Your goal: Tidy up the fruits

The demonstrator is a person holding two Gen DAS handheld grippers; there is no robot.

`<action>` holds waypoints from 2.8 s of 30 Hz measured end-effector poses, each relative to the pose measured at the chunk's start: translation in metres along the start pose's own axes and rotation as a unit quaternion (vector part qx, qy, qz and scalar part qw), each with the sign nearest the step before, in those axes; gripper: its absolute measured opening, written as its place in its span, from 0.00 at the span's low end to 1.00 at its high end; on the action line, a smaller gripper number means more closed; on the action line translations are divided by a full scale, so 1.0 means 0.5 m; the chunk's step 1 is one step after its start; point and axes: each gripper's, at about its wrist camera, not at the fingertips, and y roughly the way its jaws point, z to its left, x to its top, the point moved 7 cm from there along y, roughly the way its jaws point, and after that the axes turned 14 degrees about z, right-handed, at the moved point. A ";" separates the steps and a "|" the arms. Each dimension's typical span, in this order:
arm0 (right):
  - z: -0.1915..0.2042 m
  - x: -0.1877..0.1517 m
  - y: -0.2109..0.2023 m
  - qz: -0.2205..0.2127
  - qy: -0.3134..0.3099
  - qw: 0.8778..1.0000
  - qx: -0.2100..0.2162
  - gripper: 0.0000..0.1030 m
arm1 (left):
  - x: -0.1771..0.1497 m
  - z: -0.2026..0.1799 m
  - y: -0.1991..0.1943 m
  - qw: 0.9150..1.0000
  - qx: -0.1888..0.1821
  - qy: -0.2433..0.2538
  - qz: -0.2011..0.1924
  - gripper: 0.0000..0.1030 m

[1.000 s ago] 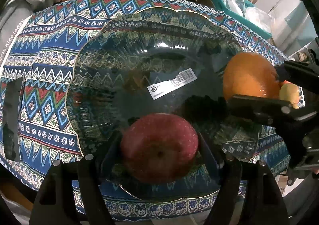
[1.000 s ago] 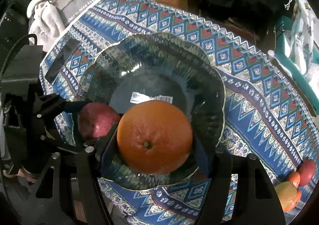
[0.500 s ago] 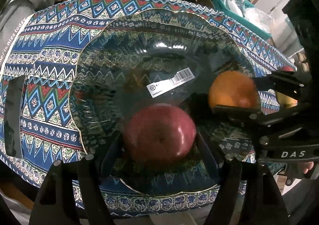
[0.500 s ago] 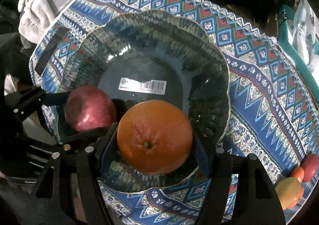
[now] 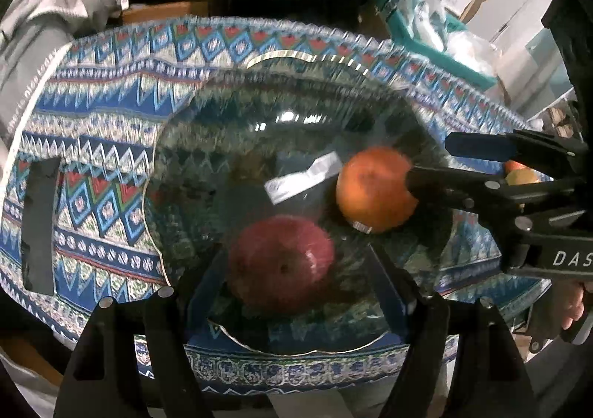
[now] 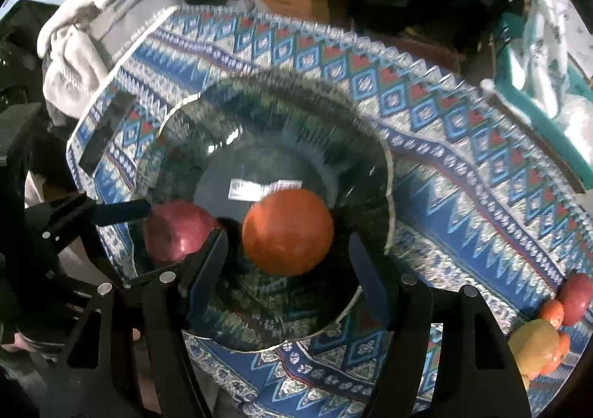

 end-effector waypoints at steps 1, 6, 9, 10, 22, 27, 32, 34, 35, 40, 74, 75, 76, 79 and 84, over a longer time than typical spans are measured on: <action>-0.001 0.001 -0.011 -0.006 0.002 1.000 -0.003 0.68 | 0.002 -0.006 -0.008 1.000 0.001 0.002 -0.005 0.75; -0.015 -0.002 -0.077 -0.039 0.022 0.999 -0.017 0.68 | 0.010 -0.043 -0.053 0.999 0.004 0.022 -0.029 0.75; -0.028 -0.007 -0.117 -0.059 0.034 0.997 -0.037 0.68 | 0.013 -0.068 -0.074 0.999 -0.001 0.030 -0.038 0.75; -0.033 -0.012 -0.132 -0.067 0.034 0.996 -0.046 0.68 | 0.014 -0.074 -0.079 0.999 -0.001 0.031 -0.042 0.75; -0.063 -0.073 -0.308 -0.160 0.047 0.983 -0.080 0.68 | 0.024 -0.157 -0.170 0.994 -0.003 0.065 -0.086 0.75; -0.094 -0.107 -0.354 -0.177 0.061 0.979 -0.082 0.68 | 0.020 -0.202 -0.186 0.993 -0.014 0.081 -0.085 0.75; -0.132 -0.143 -0.380 -0.184 0.082 0.976 -0.084 0.68 | 0.018 -0.246 -0.203 0.991 -0.023 0.100 -0.088 0.75; -0.146 -0.156 -0.388 -0.185 0.090 0.975 -0.084 0.68 | 0.018 -0.264 -0.209 0.990 -0.027 0.106 -0.090 0.75; -0.158 -0.163 -0.394 -0.186 0.095 0.974 -0.085 0.68 | 0.018 -0.273 -0.212 0.989 -0.029 0.110 -0.090 0.75; -0.200 -0.196 -0.415 -0.187 0.112 0.971 -0.092 0.68 | 0.019 -0.317 -0.222 0.987 -0.026 0.130 -0.096 0.75; -0.452 -0.433 -0.450 -0.197 0.235 0.946 -0.105 0.68 | 0.022 -0.599 -0.169 0.974 -0.033 0.218 -0.059 0.75; -0.458 -0.440 -0.450 -0.196 0.239 0.945 -0.105 0.68 | 0.022 -0.603 -0.167 0.973 -0.032 0.219 -0.059 0.75; -0.466 -0.449 -0.450 -0.195 0.243 0.944 -0.105 0.68 | 0.022 -0.609 -0.166 0.973 -0.031 0.221 -0.059 0.75; -0.483 -0.468 -0.450 -0.194 0.252 0.942 -0.107 0.68 | 0.024 -0.624 -0.159 0.972 -0.027 0.225 -0.056 0.75; -0.512 -0.495 -0.442 -0.189 0.265 0.939 -0.109 0.68 | 0.027 -0.646 -0.138 0.972 -0.018 0.231 -0.048 0.76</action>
